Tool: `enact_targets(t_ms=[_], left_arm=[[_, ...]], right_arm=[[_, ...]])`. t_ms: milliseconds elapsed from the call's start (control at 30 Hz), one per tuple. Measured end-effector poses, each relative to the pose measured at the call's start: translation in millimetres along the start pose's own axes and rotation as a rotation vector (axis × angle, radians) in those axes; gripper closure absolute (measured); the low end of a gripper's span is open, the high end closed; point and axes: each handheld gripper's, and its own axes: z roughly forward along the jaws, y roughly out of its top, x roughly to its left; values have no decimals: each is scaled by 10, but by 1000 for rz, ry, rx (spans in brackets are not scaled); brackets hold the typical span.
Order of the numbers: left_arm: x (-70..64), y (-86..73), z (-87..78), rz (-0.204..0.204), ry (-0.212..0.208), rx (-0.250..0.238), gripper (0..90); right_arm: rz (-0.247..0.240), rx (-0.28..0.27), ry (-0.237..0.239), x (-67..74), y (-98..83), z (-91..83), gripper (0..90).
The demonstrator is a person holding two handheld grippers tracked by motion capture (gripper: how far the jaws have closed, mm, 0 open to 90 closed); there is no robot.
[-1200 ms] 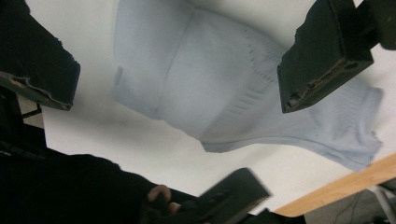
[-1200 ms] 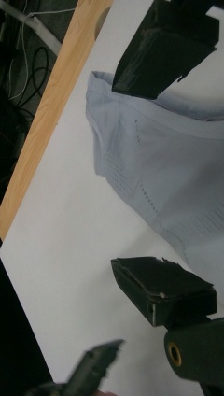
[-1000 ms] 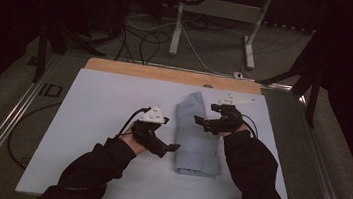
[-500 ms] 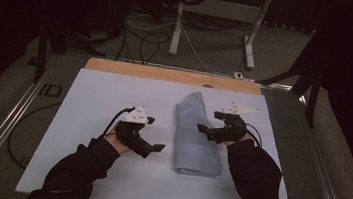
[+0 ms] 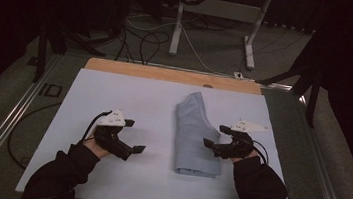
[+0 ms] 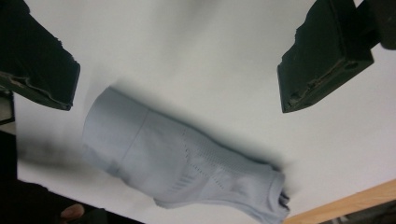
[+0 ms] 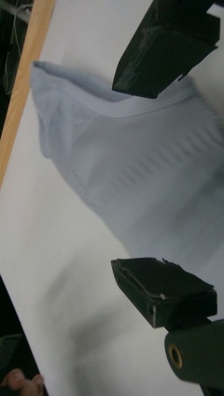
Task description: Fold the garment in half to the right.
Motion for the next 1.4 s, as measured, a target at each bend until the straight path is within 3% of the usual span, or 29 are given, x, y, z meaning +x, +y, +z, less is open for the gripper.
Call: enact_targets(t_ms=[233, 533, 833, 1133, 1400], left_arm=[[28, -188, -190, -2, 39, 13, 0], [37, -479, -392, -22, 55, 4, 0], [86, -742, -570, -68, 88, -10, 0], [61, -968, -741, -81, 140, -1, 0], [36, -1120, -779, -91, 157, 6, 0]], right_arm=[[13, -11, -6, 0, -270, -116, 114], [25, -3, -15, 43, -612, -228, 101], [54, -9, -39, 76, -777, -335, 101], [51, -3, -71, 122, -891, -426, 101], [57, -15, -88, 115, -963, -482, 101]])
